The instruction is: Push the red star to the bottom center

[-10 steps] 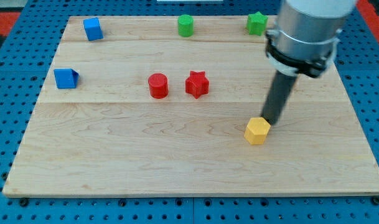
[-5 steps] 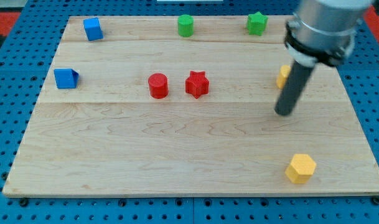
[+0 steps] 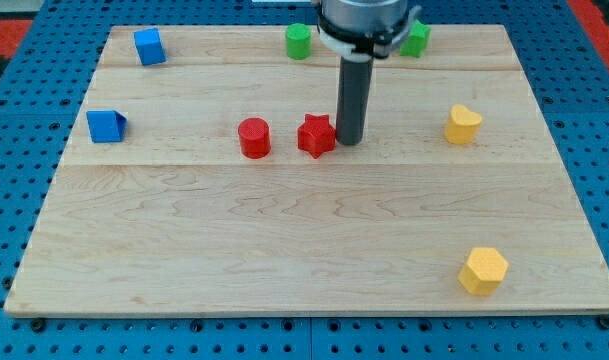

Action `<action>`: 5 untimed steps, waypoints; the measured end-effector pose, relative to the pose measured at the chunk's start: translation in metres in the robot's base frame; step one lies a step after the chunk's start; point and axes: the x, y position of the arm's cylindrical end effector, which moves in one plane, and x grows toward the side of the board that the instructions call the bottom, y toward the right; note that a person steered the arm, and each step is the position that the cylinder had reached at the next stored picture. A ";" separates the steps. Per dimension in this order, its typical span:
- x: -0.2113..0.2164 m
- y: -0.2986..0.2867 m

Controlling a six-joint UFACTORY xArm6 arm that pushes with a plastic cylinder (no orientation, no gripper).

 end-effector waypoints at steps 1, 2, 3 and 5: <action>-0.012 -0.052; 0.027 -0.075; 0.038 -0.079; 0.087 -0.116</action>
